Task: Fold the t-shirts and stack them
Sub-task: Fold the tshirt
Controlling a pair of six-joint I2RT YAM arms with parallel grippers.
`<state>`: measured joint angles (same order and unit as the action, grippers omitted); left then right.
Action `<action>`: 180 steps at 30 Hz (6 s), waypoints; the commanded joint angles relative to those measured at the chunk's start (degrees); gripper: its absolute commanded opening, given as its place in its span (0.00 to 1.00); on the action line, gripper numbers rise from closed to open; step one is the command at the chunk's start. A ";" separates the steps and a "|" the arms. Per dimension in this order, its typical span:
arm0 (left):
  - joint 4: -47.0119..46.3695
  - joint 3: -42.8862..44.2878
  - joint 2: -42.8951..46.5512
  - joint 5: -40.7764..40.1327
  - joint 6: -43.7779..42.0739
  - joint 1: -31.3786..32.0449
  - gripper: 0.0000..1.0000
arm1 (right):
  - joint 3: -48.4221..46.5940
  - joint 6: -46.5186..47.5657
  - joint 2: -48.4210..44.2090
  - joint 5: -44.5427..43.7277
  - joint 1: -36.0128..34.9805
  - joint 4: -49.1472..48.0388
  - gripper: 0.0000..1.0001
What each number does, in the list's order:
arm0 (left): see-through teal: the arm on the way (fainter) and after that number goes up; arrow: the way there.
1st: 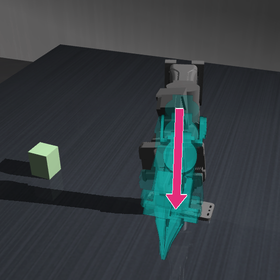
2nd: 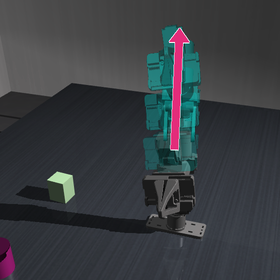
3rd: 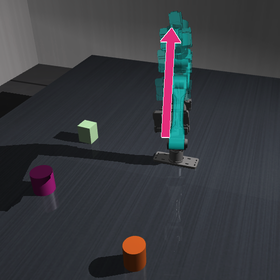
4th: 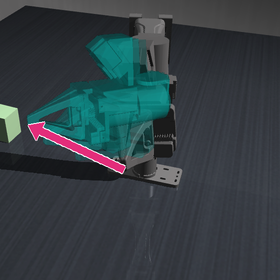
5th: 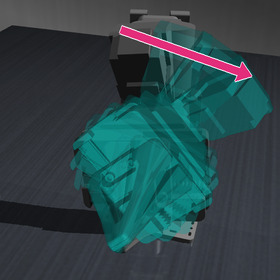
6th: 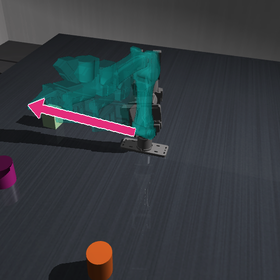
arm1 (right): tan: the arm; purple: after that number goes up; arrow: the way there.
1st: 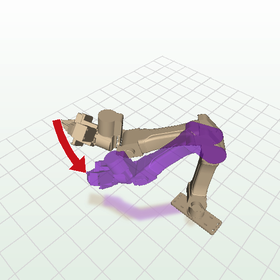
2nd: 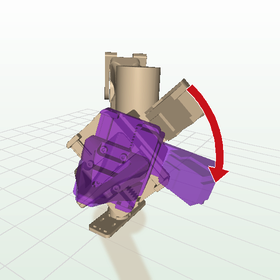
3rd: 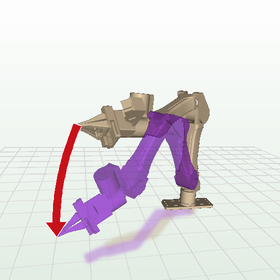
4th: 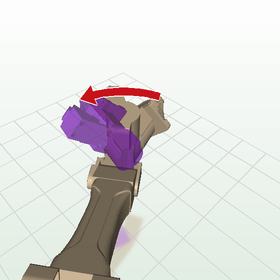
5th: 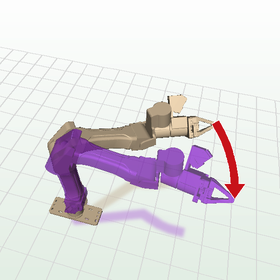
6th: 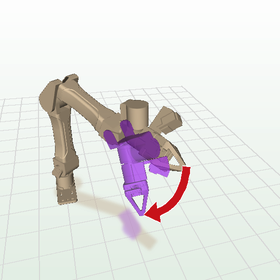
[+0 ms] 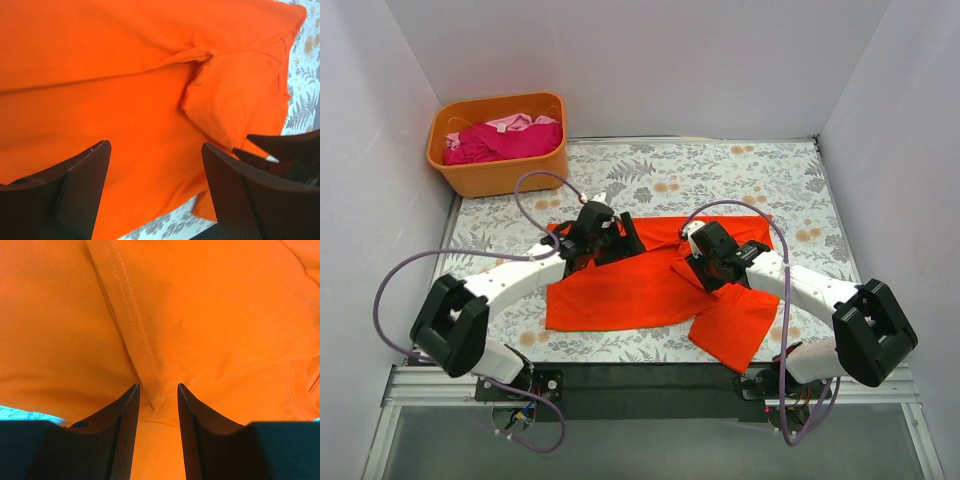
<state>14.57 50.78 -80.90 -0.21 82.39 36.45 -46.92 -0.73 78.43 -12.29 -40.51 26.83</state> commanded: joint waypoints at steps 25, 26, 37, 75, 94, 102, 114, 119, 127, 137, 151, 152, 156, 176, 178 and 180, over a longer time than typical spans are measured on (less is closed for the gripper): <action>-2.26 18.29 -25.97 0.91 6.12 8.82 0.57 | -0.55 -6.21 4.89 0.08 1.22 6.92 0.06; -2.26 18.47 -26.23 1.00 6.12 8.90 0.56 | -0.46 -6.21 4.63 -0.27 1.31 7.18 0.03; -1.82 21.55 -29.75 0.91 7.00 10.40 0.42 | -0.28 -5.86 3.39 -0.01 1.23 7.36 0.01; 2.66 20.23 -30.45 5.31 15.70 11.80 0.11 | -4.06 -5.25 3.48 -2.21 1.31 15.09 0.04; 6.97 12.15 -13.06 -15.60 5.08 -2.68 0.51 | -8.02 -10.42 1.89 15.02 25.28 -2.98 0.39; 5.30 11.53 -15.86 -17.72 -1.00 -12.71 0.46 | -9.07 -14.21 9.28 13.79 31.28 -12.41 0.37; 4.59 14.33 -25.08 -18.60 -3.46 -18.51 0.45 | -13.98 -15.18 22.54 15.02 38.05 -18.30 0.37; 4.59 19.78 -32.20 -18.51 -4.87 -19.31 0.45 | -19.52 -14.83 30.71 16.25 41.46 -18.57 0.37; 3.80 29.80 -39.42 -18.95 -8.91 -20.27 0.46 | -30.42 -11.32 38.28 17.83 43.50 -18.31 0.39; 3.97 24.11 -20.99 -21.67 -11.73 -16.24 0.69 | -30.26 -11.13 24.15 14.94 43.50 -10.49 0.42; 28.58 -7.35 19.02 -19.57 7.34 -13.59 0.80 | -17.52 -12.10 -3.54 9.66 43.59 -3.63 0.81; 29.02 -9.72 19.90 -18.35 8.39 -13.33 0.78 | -16.03 -12.19 -4.42 9.66 43.59 -3.63 0.87; 29.29 -13.16 19.30 -15.35 11.12 -13.16 0.75 | -12.59 -12.89 -8.64 10.19 43.76 -3.10 0.98; 21.64 -14.05 7.25 -12.80 11.83 -13.07 0.25 | 2.26 -16.67 -14.19 9.49 43.68 -4.59 0.71; 21.82 -13.96 7.60 -12.89 11.48 -13.07 0.15 | 3.05 -16.76 -14.01 8.61 43.68 -4.16 0.70; 22.17 -14.05 8.48 -13.33 10.95 -12.98 0.05 | 3.93 -17.11 -13.40 7.90 43.68 -3.28 0.68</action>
<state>36.80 36.56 -73.80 -12.95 94.00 23.11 -44.07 -16.75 65.58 -2.39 2.98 23.73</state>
